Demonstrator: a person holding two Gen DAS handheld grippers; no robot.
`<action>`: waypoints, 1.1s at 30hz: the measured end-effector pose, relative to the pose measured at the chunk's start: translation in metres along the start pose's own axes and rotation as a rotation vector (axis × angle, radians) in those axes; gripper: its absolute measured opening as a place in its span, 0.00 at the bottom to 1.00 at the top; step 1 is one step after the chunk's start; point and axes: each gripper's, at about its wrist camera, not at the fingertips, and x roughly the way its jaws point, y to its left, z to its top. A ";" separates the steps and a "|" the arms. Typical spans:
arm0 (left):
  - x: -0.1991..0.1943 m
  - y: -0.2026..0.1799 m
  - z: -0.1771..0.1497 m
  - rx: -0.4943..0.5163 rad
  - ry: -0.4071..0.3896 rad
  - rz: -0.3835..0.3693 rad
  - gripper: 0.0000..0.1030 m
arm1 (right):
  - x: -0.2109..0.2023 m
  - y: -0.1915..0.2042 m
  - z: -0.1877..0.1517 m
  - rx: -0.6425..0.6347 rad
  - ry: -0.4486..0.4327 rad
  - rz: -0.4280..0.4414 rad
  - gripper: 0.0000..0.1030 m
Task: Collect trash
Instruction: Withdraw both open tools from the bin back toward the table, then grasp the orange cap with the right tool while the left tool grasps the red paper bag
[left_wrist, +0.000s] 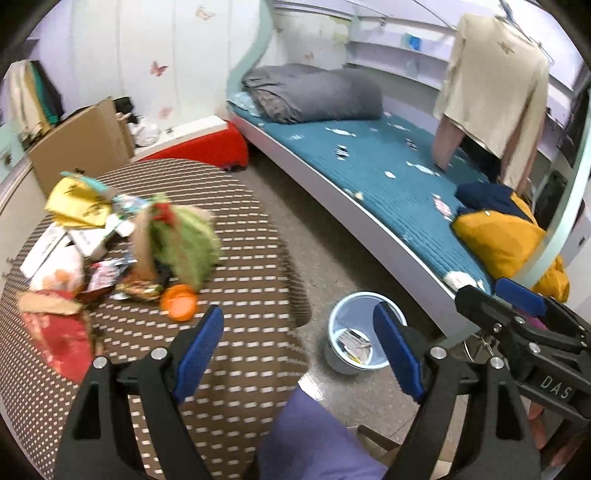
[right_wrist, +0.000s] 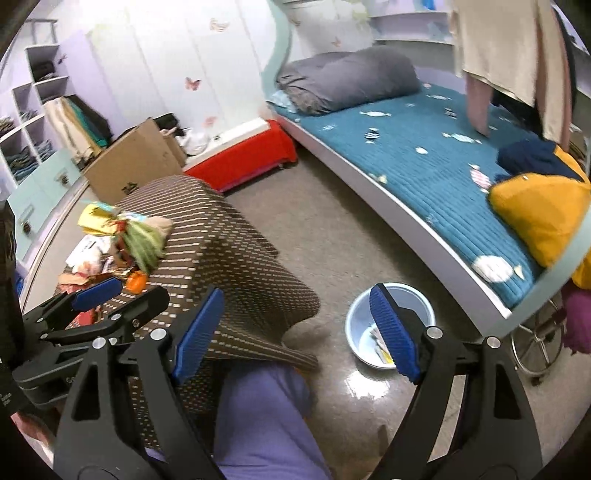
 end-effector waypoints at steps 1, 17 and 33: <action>-0.003 0.007 -0.001 -0.009 -0.004 0.006 0.79 | 0.001 0.005 0.000 -0.012 0.000 0.008 0.78; -0.042 0.117 -0.032 -0.221 -0.031 0.164 0.81 | 0.030 0.127 -0.003 -0.210 0.049 0.211 0.78; -0.018 0.212 -0.034 -0.338 0.011 0.159 0.92 | 0.074 0.187 -0.003 -0.292 0.146 0.256 0.78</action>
